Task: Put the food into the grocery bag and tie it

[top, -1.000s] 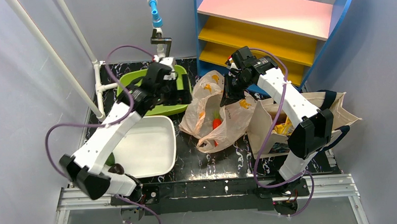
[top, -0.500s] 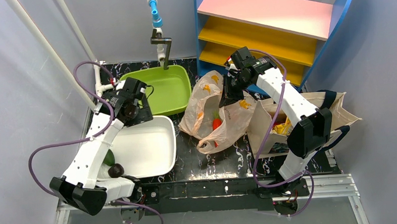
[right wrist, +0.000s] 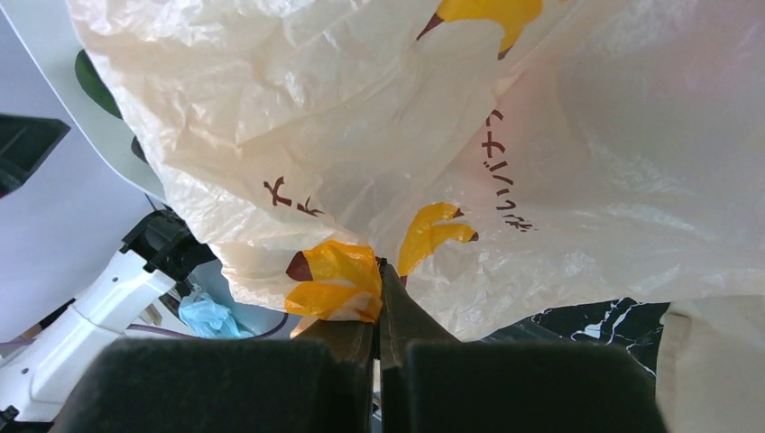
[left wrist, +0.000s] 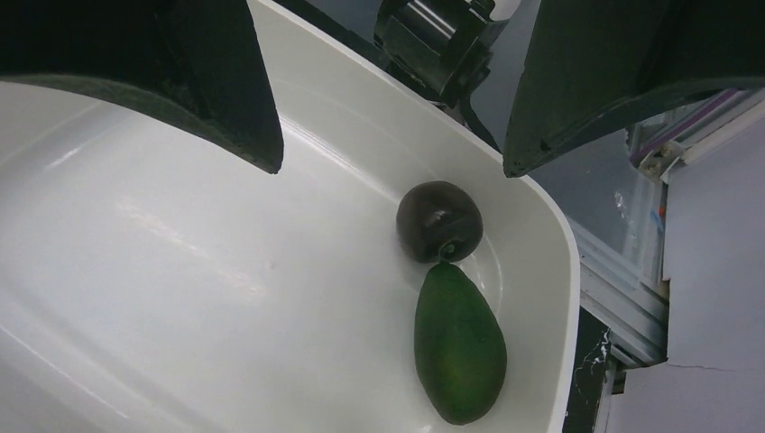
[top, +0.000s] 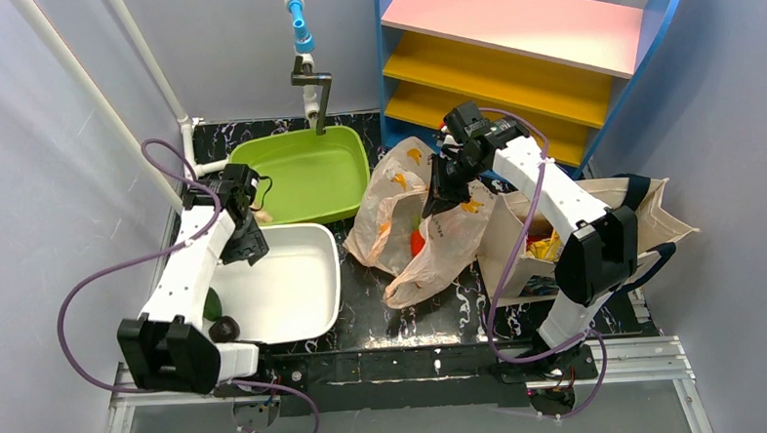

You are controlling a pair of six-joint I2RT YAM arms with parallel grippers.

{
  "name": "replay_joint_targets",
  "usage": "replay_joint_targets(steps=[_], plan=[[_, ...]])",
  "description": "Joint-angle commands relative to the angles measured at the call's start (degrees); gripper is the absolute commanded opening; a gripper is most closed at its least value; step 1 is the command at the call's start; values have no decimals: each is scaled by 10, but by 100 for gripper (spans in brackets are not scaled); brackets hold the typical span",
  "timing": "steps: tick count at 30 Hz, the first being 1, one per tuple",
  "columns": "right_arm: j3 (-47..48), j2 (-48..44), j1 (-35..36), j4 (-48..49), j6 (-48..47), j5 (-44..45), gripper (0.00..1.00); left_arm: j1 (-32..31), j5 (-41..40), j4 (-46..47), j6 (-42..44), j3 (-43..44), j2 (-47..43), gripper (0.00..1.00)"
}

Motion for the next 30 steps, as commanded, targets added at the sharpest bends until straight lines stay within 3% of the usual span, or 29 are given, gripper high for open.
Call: replay_joint_targets(steps=[1, 5, 11, 27, 30], plan=[[-13, -22, 5, 13, 18, -10, 1, 53, -34, 14, 27, -31, 55, 90], [-22, -19, 6, 15, 24, -16, 1, 119, -37, 59, 48, -62, 82, 90], [-20, -15, 8, 12, 29, -15, 1, 168, -59, 143, 108, -104, 95, 89], [14, 8, 22, -15, 21, -8, 1, 203, -58, 200, 222, -122, 200, 88], [21, 10, 22, -17, 21, -9, 1, 217, -53, 196, 226, -120, 225, 81]])
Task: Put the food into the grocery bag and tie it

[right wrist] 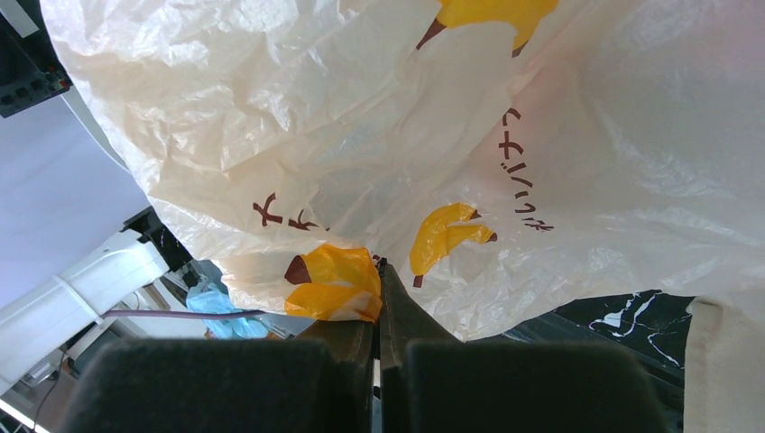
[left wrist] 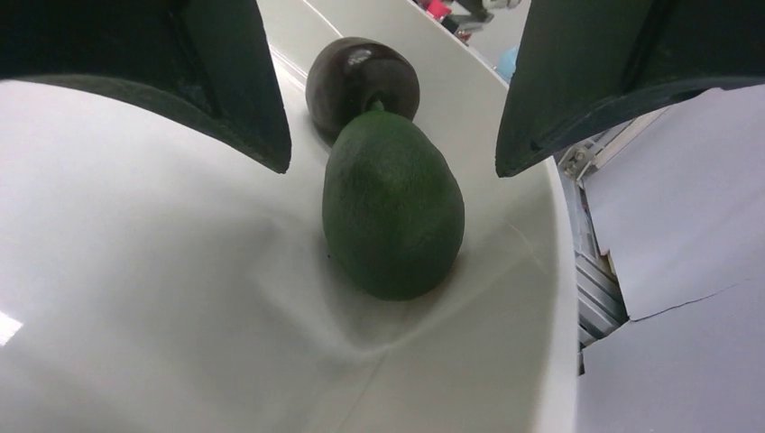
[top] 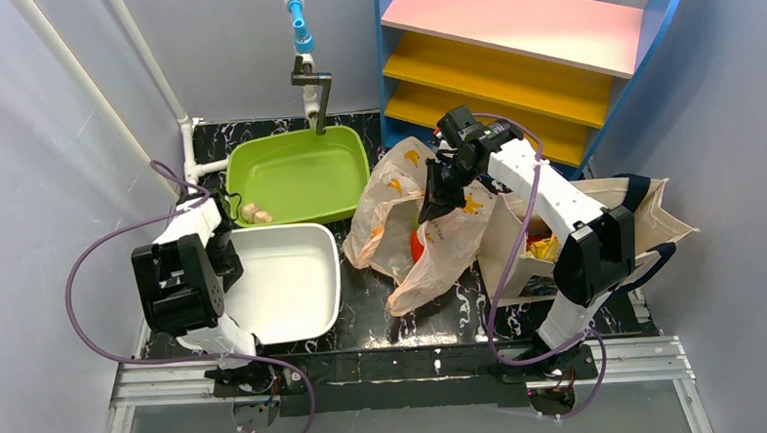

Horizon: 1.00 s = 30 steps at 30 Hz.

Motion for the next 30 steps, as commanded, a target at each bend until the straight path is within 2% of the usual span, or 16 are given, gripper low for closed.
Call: replay_joint_targets(steps=[1, 5, 7, 12, 16, 25, 30], plan=[[34, 8, 3, -17, -4, -6, 1, 25, -7, -9, 21, 0, 32, 78], [43, 9, 3, -20, -8, -5, 1, 49, -1, -10, 24, 1, 48, 71], [47, 11, 3, -22, -11, -6, 1, 59, 9, -6, 31, 1, 52, 62], [56, 18, 3, -25, -15, -7, 1, 59, 29, -4, 41, 0, 60, 30], [61, 20, 3, -23, -17, -7, 1, 60, 40, -7, 42, 1, 47, 1], [78, 33, 3, -18, -18, -12, 1, 41, 96, -38, 33, 35, -62, 0], [81, 33, 3, -13, -19, -12, 1, 32, 215, -67, 2, 75, -97, 0]])
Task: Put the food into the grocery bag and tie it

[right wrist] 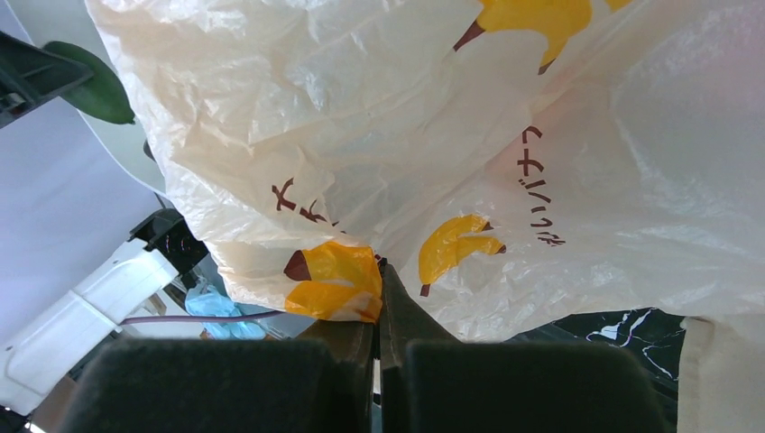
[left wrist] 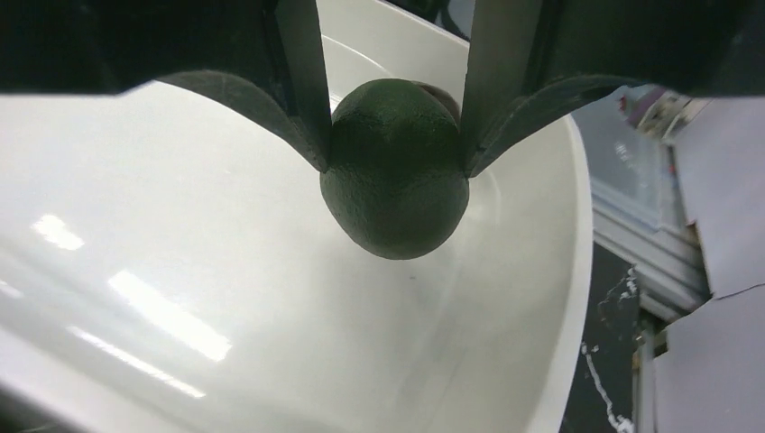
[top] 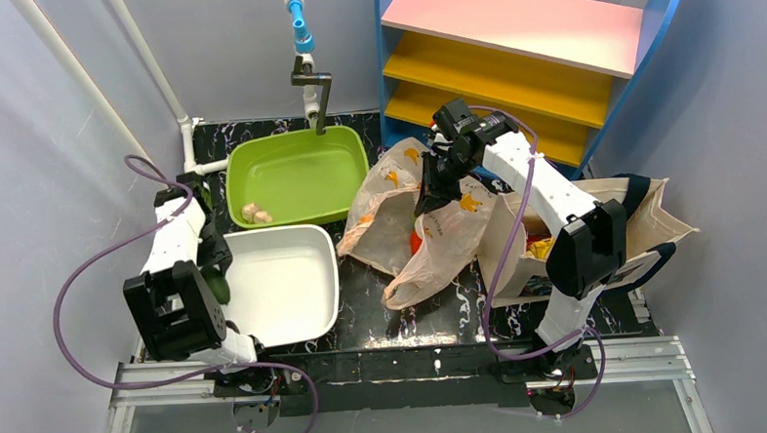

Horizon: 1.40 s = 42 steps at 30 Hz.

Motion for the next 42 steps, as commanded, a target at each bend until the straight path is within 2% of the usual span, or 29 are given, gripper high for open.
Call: replay_joint_targets(steps=[1, 5, 10, 13, 22, 29, 35, 42], plan=[[30, -1, 3, 0, -8, -10, 1, -14, 114, -37, -46, 33, -49, 0], [31, -1, 3, 2, -9, -9, 1, -50, 180, -30, -107, 42, -62, 0], [31, -1, 3, 3, -9, -11, 1, -140, 205, -44, -137, 121, -55, 0], [32, -5, 3, 6, -9, -10, 1, -183, 278, -21, -140, 151, -79, 0], [34, -14, 3, 13, -5, -4, 1, -288, 458, 95, -138, 128, -146, 0], [38, -13, 3, 14, -1, -5, 1, -388, 461, 148, -125, 139, -142, 0], [38, -17, 3, 14, 1, -4, 1, -457, 466, 170, -114, 172, -83, 0], [29, -25, 3, 11, 0, -5, 1, -499, 443, 173, -88, 213, -5, 0]])
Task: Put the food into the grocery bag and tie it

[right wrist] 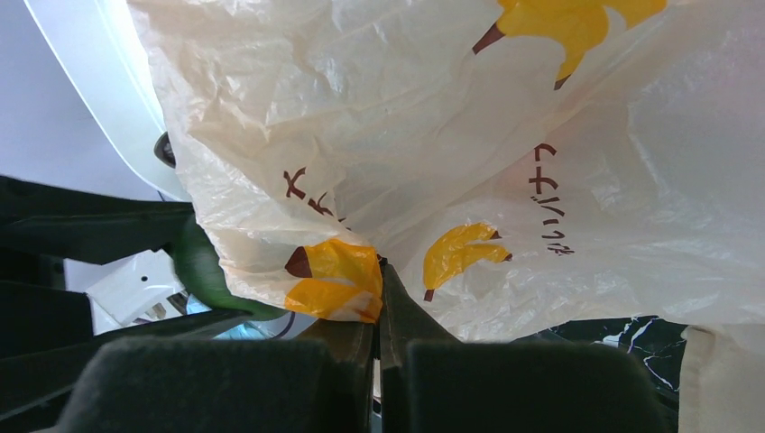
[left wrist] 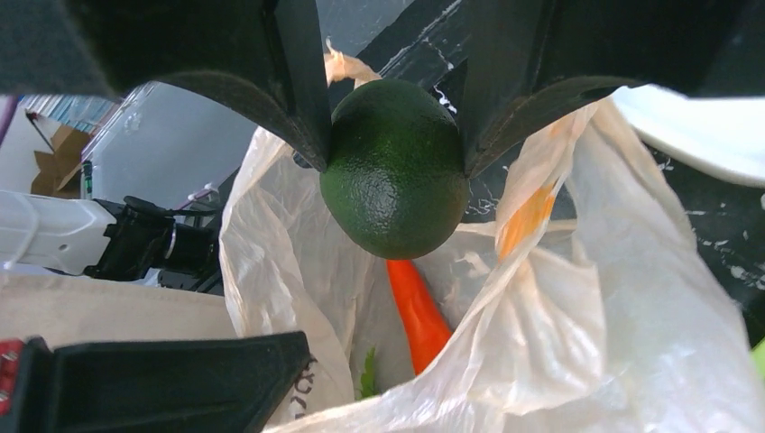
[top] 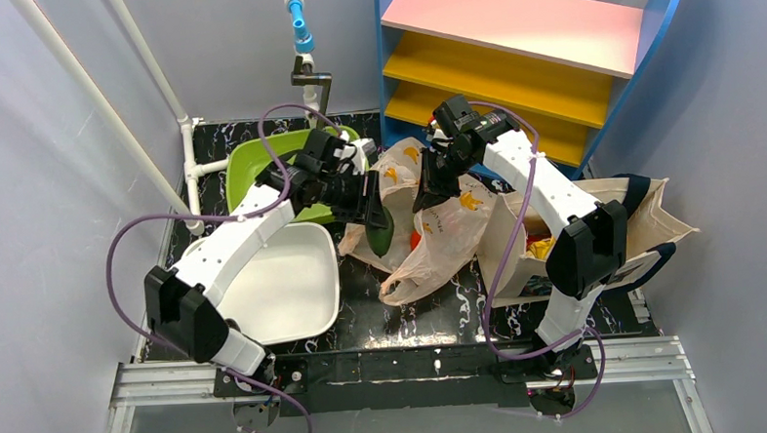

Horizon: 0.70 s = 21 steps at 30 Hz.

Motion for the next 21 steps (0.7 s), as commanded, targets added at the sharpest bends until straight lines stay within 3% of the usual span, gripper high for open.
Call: replay_joint_targets(steps=[1, 16, 21], plan=[[13, -27, 3, 7, -1, -4, 1, -19, -11, 7, 28, 37, 30, 0], [18, -27, 3, 0, -6, 3, 1, -30, -37, 44, 28, 48, 99, 1], [22, -22, 3, -1, -7, 4, 1, -31, -21, 78, 10, 34, 99, 28]])
